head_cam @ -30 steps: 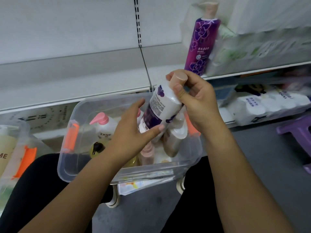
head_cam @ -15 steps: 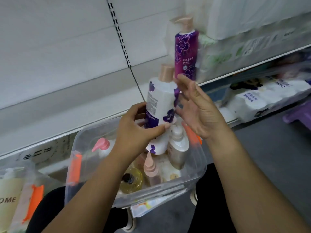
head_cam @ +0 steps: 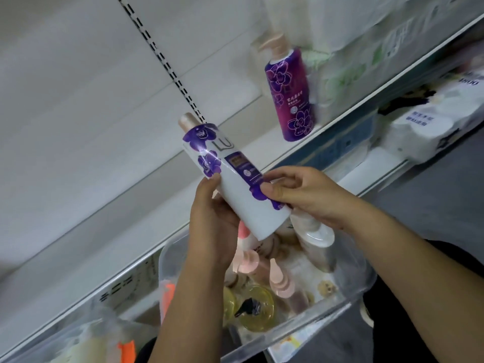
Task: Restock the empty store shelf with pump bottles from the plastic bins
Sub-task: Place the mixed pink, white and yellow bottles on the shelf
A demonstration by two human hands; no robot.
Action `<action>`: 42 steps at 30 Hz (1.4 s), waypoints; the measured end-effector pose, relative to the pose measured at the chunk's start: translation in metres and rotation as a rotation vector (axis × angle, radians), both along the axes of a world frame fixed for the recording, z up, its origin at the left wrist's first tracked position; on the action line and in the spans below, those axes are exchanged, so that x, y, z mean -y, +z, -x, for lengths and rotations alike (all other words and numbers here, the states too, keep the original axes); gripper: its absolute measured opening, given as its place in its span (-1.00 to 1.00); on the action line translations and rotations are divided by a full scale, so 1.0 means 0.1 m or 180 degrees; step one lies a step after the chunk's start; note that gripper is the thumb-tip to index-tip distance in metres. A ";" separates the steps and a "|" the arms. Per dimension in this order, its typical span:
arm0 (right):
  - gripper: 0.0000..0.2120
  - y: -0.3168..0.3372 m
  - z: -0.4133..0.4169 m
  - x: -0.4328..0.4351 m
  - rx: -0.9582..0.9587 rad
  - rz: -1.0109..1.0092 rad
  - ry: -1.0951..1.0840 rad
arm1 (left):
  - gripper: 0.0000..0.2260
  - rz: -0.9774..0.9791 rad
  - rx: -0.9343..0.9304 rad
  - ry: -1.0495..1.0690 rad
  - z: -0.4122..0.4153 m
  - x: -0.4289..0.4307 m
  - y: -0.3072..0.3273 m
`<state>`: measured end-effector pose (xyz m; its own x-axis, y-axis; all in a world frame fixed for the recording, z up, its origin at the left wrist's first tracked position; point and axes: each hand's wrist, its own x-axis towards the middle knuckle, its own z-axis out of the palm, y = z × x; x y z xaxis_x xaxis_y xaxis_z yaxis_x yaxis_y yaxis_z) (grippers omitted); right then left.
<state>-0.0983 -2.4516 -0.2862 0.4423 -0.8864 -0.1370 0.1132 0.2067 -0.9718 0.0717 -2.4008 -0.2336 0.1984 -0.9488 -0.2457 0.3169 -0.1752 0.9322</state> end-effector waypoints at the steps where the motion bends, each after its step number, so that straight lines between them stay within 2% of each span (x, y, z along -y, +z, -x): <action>1: -0.50 0.00 -0.01 -0.01 -0.0034 0.0003 -0.0110 | -0.63 -0.0075 0.0095 -0.0128 0.01 0.03 0.02; 4: -0.44 0.00 0.01 0.00 -0.0299 0.0161 -0.0344 | -0.67 -0.0152 0.0659 -0.0458 0.07 0.11 0.04; 7: -0.42 -0.04 0.04 0.04 -0.0434 0.0330 -0.0556 | -0.70 -0.0247 0.1011 -0.0469 0.11 0.20 0.04; 9: -0.50 -0.07 0.06 0.09 -0.0296 0.0347 -0.0696 | -0.70 -0.0239 0.1089 -0.0402 0.12 0.30 0.07; 12: -0.74 -0.10 0.10 0.26 0.0157 0.0346 -0.0959 | -0.71 -0.0193 0.1112 -0.0254 0.12 0.48 0.13; 15: -0.84 -0.16 0.15 0.48 0.0022 0.0351 -0.1276 | -0.76 -0.0141 0.1129 -0.0100 0.11 0.69 0.15; 17: -0.84 -0.25 0.21 0.62 -0.0431 0.0452 -0.1418 | -0.78 -0.0142 0.1148 -0.0014 0.09 0.86 0.12; 19: -0.82 -0.33 0.27 0.71 -0.0868 0.0562 -0.1456 | -0.70 -0.0093 0.1198 0.0010 0.08 1.02 0.06; 24: -0.74 -0.59 0.31 0.92 -0.1489 0.0937 -0.1408 | -0.61 0.0204 0.1547 -0.0047 0.11 1.35 -0.14; 27: -0.61 -0.67 0.25 0.99 -0.1616 0.1155 -0.1148 | -0.54 0.0339 0.1897 -0.0181 0.13 1.47 -0.23; 32: -0.47 -0.76 0.15 1.02 -0.1956 0.1186 -0.0756 | -0.51 0.0390 0.2119 -0.0484 0.03 1.65 -0.26; 36: -0.47 -0.78 0.09 1.01 -0.2130 0.1218 -0.0659 | -0.52 0.0385 0.2205 -0.0639 -0.04 1.73 -0.27; 42: -0.48 -0.80 0.05 0.98 -0.2125 0.1157 -0.0672 | -0.48 0.0474 0.2158 -0.0526 -0.03 1.72 -0.35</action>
<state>-0.1033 -2.5501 -0.3667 0.1858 -0.9826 0.0001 -0.5166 -0.0978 -0.8506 0.0748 -2.5730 -0.2689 0.1124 -0.9935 0.0154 -0.3607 -0.0263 0.9323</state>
